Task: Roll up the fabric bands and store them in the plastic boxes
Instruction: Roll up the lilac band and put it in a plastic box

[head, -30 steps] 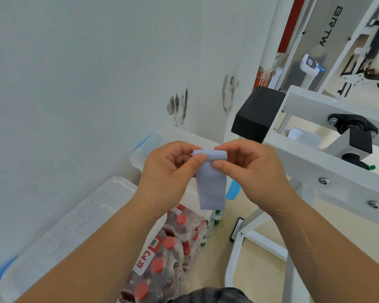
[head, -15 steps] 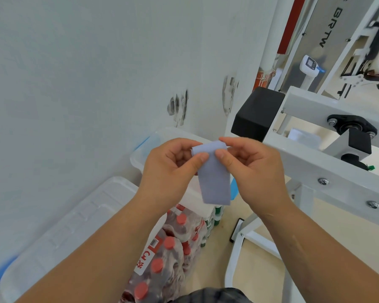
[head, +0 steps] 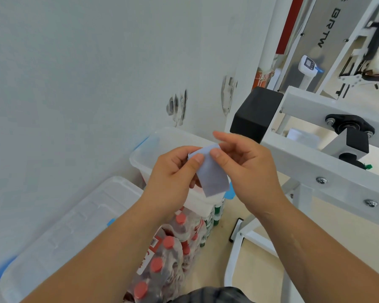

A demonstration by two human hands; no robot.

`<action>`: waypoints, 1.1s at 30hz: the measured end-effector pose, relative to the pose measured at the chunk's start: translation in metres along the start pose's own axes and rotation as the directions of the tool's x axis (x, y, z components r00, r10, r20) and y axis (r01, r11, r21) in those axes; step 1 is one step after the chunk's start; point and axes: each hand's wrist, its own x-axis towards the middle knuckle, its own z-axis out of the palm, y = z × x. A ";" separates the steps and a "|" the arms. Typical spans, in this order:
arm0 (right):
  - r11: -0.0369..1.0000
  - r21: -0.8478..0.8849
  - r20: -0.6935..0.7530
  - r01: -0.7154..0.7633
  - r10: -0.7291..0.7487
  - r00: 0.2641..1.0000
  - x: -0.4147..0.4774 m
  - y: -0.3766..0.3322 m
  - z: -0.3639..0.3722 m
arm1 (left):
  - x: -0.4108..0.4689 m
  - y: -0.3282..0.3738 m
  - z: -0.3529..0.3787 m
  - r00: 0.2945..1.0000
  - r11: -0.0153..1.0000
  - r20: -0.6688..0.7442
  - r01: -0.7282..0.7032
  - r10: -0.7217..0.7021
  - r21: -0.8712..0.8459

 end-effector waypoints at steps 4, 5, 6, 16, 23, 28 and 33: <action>0.999 -0.029 -0.007 0.014 -0.014 1.000 0.003 0.000 -0.002 | 0.001 -0.001 -0.001 0.992 0.995 0.078 0.098 -0.095 -0.032; 0.999 -0.032 -0.029 0.009 -0.010 1.000 0.004 0.001 -0.001 | 0.000 0.000 0.000 0.993 0.996 0.082 0.088 -0.086 -0.025; 1.000 -0.029 -0.050 0.000 -0.002 0.999 0.005 0.002 -0.001 | 0.000 0.000 0.000 0.995 0.997 0.077 0.067 -0.064 -0.030; 0.999 0.019 0.195 -0.040 0.035 0.980 0.010 0.002 -0.010 | 0.000 0.001 -0.008 1.000 0.999 -0.020 -0.017 0.018 0.044; 1.000 -0.010 0.148 0.000 0.002 0.989 0.009 0.002 -0.011 | 0.006 0.000 -0.014 0.996 0.998 0.088 0.017 -0.023 0.062; 1.000 -0.012 0.063 -0.004 0.004 0.998 0.005 0.005 -0.005 | 0.008 0.000 -0.011 0.999 0.998 0.038 0.022 -0.020 -0.062; 0.997 -0.076 -0.113 0.017 -0.025 0.993 0.002 0.009 0.006 | 0.008 -0.001 0.004 0.997 0.989 -0.076 0.023 -0.035 -0.143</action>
